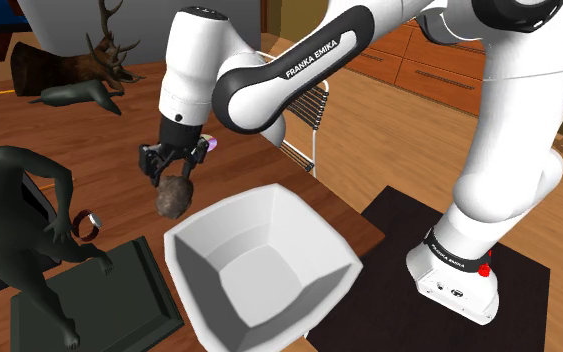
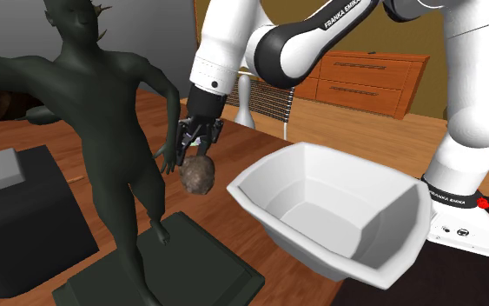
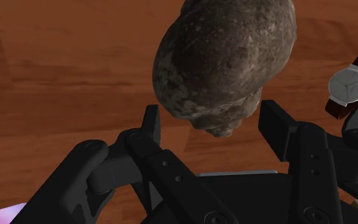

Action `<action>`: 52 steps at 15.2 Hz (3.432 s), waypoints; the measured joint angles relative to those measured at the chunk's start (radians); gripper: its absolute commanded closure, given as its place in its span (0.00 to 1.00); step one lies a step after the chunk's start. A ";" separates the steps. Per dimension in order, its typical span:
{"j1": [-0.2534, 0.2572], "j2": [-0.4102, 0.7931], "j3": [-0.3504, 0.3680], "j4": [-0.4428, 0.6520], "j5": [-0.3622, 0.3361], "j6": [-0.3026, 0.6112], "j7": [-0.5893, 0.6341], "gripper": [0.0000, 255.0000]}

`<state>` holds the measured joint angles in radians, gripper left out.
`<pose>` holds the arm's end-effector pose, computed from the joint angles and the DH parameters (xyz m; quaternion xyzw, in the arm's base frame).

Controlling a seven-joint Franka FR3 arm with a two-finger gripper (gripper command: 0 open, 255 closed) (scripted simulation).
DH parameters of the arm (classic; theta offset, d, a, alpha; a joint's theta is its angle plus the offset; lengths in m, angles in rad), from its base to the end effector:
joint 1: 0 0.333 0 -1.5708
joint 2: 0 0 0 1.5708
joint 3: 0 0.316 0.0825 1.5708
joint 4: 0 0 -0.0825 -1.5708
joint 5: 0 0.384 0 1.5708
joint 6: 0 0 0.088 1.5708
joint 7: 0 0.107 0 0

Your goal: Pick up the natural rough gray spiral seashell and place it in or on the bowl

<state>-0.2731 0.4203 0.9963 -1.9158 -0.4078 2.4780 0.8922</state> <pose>0.5103 0.3837 0.4005 -0.9835 -0.0041 -0.1115 0.1422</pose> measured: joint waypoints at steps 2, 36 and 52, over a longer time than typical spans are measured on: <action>0.003 0.000 -0.002 0.004 -0.003 -0.002 0.003 1.00; 0.217 -0.023 -0.129 0.091 -0.133 -0.226 0.413 0.00; 0.211 -0.037 -0.118 0.112 -0.113 -0.256 0.396 1.00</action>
<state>-0.0622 0.3829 0.8788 -1.8039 -0.5207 2.2225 1.2885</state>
